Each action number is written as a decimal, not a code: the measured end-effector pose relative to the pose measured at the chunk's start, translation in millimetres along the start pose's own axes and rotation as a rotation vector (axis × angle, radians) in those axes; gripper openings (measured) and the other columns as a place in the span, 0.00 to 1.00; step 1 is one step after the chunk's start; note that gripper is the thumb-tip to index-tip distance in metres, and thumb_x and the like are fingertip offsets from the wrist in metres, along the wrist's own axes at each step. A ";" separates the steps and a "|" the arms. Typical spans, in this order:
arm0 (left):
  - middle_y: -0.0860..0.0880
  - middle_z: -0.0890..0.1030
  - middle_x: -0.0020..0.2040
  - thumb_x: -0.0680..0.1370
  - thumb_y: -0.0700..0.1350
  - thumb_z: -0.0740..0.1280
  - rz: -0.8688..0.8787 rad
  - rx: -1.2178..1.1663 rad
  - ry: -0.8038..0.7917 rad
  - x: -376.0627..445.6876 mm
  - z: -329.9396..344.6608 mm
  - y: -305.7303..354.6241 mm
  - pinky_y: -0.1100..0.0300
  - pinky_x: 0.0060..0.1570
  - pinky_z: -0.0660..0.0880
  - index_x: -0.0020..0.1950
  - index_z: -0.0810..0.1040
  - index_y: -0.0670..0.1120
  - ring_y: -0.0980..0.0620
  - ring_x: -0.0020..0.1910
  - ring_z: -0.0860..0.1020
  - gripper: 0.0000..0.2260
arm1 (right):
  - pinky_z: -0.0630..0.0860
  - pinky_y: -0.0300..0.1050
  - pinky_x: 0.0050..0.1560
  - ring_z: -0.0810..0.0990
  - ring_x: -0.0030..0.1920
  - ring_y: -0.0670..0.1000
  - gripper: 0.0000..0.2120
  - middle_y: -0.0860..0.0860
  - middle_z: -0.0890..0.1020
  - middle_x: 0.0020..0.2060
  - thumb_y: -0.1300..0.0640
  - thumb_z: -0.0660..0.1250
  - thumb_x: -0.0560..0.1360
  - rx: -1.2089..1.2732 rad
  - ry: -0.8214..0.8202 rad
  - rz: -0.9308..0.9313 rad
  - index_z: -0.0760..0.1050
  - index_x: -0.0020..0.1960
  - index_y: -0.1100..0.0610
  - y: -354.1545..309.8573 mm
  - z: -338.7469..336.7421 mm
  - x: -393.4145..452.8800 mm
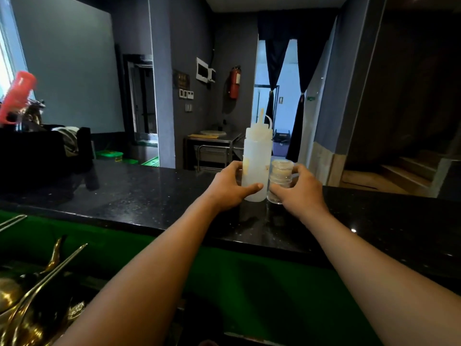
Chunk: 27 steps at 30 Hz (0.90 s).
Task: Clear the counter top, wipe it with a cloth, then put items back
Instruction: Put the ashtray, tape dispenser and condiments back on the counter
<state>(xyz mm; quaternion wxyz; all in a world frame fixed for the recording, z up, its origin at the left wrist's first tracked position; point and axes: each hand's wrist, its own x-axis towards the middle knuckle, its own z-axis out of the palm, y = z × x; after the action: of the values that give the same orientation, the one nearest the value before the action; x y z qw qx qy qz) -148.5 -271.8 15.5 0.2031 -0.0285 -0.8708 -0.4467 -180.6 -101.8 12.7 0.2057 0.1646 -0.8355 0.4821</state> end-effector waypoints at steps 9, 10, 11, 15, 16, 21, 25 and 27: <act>0.47 0.73 0.68 0.74 0.48 0.73 0.006 0.012 -0.036 7.2 27.2 13.0 0.51 0.61 0.75 0.73 0.64 0.47 0.49 0.62 0.75 0.31 | 0.71 0.44 0.50 0.75 0.50 0.48 0.21 0.48 0.76 0.50 0.57 0.73 0.72 0.009 -0.032 0.023 0.71 0.63 0.53 18.3 -27.2 2.5; 0.47 0.73 0.67 0.74 0.48 0.73 0.010 0.016 -0.034 6.6 27.1 13.7 0.51 0.61 0.75 0.72 0.64 0.47 0.49 0.61 0.76 0.31 | 0.71 0.43 0.50 0.75 0.50 0.48 0.22 0.48 0.75 0.49 0.57 0.73 0.72 0.008 -0.032 0.024 0.72 0.64 0.53 17.5 -26.8 2.7; 0.47 0.74 0.67 0.74 0.48 0.73 0.012 0.021 -0.032 6.2 27.0 14.4 0.51 0.61 0.75 0.72 0.64 0.46 0.49 0.61 0.76 0.31 | 0.70 0.43 0.49 0.75 0.49 0.48 0.21 0.48 0.75 0.49 0.58 0.72 0.72 0.007 -0.031 0.022 0.72 0.64 0.54 16.1 -26.9 2.5; 0.46 0.74 0.67 0.74 0.49 0.73 0.006 0.095 -0.056 5.4 27.5 13.0 0.57 0.58 0.74 0.74 0.62 0.46 0.51 0.59 0.76 0.32 | 0.69 0.42 0.49 0.74 0.48 0.47 0.22 0.47 0.74 0.48 0.58 0.72 0.72 0.006 -0.039 0.046 0.72 0.65 0.56 14.5 -27.2 0.3; 0.46 0.74 0.67 0.74 0.50 0.74 0.000 0.118 -0.059 4.5 27.3 12.7 0.59 0.56 0.73 0.73 0.62 0.46 0.53 0.57 0.75 0.33 | 0.69 0.42 0.50 0.75 0.50 0.48 0.23 0.48 0.74 0.48 0.58 0.72 0.72 0.002 -0.045 0.069 0.71 0.65 0.56 15.0 -27.1 -0.4; 0.43 0.71 0.70 0.69 0.52 0.78 -0.128 0.166 -0.002 -18.5 18.7 15.0 0.52 0.66 0.69 0.77 0.57 0.45 0.45 0.68 0.71 0.44 | 0.69 0.49 0.64 0.70 0.68 0.57 0.39 0.56 0.70 0.68 0.52 0.75 0.70 -0.023 -0.066 0.227 0.60 0.74 0.57 16.4 -33.8 -10.7; 0.45 0.74 0.68 0.69 0.56 0.77 -0.146 0.241 0.047 -60.4 3.5 26.6 0.54 0.63 0.71 0.73 0.64 0.44 0.47 0.66 0.74 0.39 | 0.72 0.47 0.58 0.75 0.62 0.55 0.29 0.56 0.76 0.61 0.51 0.75 0.70 -0.049 -0.075 0.161 0.71 0.66 0.58 12.4 -57.4 -41.8; 0.46 0.78 0.63 0.70 0.57 0.75 -0.134 0.254 0.037 -88.6 -4.0 38.9 0.58 0.59 0.73 0.69 0.70 0.45 0.50 0.61 0.76 0.32 | 0.74 0.43 0.51 0.80 0.53 0.53 0.17 0.53 0.81 0.50 0.53 0.74 0.71 -0.048 -0.103 0.073 0.78 0.57 0.57 6.2 -75.1 -66.9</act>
<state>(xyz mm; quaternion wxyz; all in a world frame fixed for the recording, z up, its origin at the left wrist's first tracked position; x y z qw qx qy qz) -57.1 -240.0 13.8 0.1910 0.0638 -0.9165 -0.3457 -112.0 -28.1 8.4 0.1485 0.1535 -0.8617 0.4602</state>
